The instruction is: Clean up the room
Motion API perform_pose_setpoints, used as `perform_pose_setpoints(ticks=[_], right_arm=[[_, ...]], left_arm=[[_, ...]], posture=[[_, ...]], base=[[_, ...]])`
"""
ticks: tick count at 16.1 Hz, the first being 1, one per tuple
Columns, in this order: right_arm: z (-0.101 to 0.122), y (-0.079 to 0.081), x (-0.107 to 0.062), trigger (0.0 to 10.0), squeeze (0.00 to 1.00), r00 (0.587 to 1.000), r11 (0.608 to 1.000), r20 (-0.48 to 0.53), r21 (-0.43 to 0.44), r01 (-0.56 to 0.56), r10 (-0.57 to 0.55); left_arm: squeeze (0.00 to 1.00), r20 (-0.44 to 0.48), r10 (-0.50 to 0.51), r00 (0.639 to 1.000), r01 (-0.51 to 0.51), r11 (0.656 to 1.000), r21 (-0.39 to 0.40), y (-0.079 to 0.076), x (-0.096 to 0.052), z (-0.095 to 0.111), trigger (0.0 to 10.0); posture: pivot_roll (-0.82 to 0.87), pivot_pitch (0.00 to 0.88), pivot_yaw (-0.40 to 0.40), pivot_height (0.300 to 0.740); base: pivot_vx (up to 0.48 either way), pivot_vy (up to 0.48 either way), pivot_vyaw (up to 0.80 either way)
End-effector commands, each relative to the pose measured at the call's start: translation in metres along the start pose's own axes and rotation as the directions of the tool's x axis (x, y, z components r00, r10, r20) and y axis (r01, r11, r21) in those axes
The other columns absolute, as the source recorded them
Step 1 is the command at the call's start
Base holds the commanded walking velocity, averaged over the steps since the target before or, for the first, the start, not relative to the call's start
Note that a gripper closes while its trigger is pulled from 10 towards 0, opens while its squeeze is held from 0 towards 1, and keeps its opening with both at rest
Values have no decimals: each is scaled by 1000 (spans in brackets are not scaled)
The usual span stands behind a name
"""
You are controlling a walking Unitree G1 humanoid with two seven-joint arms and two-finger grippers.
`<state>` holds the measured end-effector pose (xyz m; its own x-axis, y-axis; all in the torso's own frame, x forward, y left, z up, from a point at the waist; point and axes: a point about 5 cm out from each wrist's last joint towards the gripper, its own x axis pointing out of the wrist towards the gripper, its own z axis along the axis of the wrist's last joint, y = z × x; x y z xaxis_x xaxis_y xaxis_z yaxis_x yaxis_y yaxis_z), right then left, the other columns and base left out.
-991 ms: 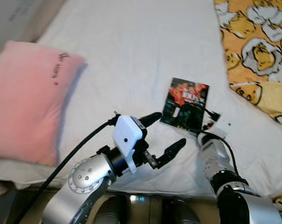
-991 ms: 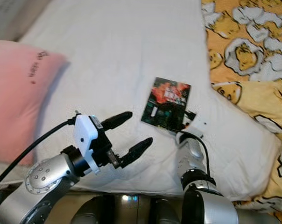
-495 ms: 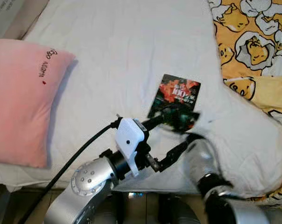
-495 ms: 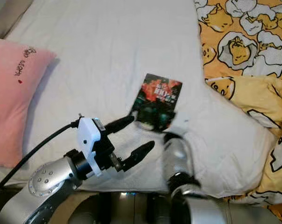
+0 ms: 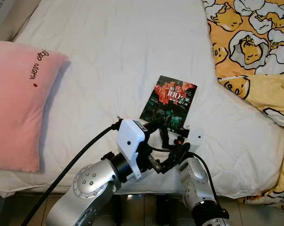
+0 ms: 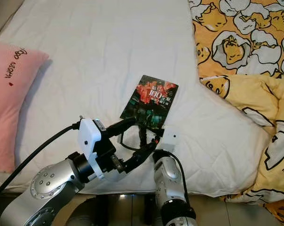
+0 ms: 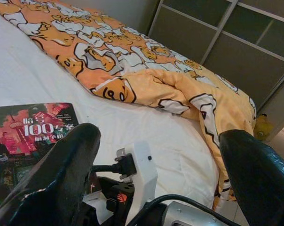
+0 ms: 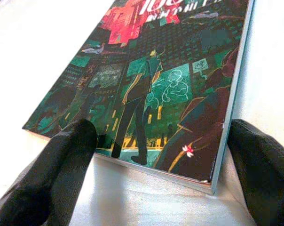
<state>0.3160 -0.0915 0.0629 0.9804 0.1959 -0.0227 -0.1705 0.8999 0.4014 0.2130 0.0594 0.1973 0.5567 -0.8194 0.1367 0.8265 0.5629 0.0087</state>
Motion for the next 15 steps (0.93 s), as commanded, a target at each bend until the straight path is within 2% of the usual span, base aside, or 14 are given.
perform_pose_setpoints(ticks=[1,2,6,10,12,15], right_arm=[[-26,0,-9,10000,0,991,999,-130,39,15,-10],[-24,-3,-6,0,0,989,998,-145,65,21,-11],[-22,-7,1,0,0,982,990,-186,132,43,-18],[-12,-4,13,0,0,983,946,-185,319,55,5],[-11,-5,14,0,0,982,932,-190,357,61,8],[-10,-8,17,0,0,975,888,-223,449,94,10]], left_arm=[[0,7,-39,999,39,999,-8,-8,2,0,10000],[0,4,-41,999,41,999,-8,-7,3,-1,10000],[0,1,-41,999,41,999,3,-5,4,-1,10000],[0,-1,-47,999,47,998,38,-4,5,-1,10000],[0,0,-48,999,48,998,41,-3,6,-1,10000],[0,5,-54,999,54,997,49,-2,10,-2,10000]], posture=[[297,361,-25,740],[297,356,-21,740],[306,350,-17,740],[310,338,-19,740],[303,335,-20,740],[288,327,-21,740]], base=[[0,0,0],[0,0,0],[0,0,0],[0,0,0],[0,0,0],[0,0,0]])
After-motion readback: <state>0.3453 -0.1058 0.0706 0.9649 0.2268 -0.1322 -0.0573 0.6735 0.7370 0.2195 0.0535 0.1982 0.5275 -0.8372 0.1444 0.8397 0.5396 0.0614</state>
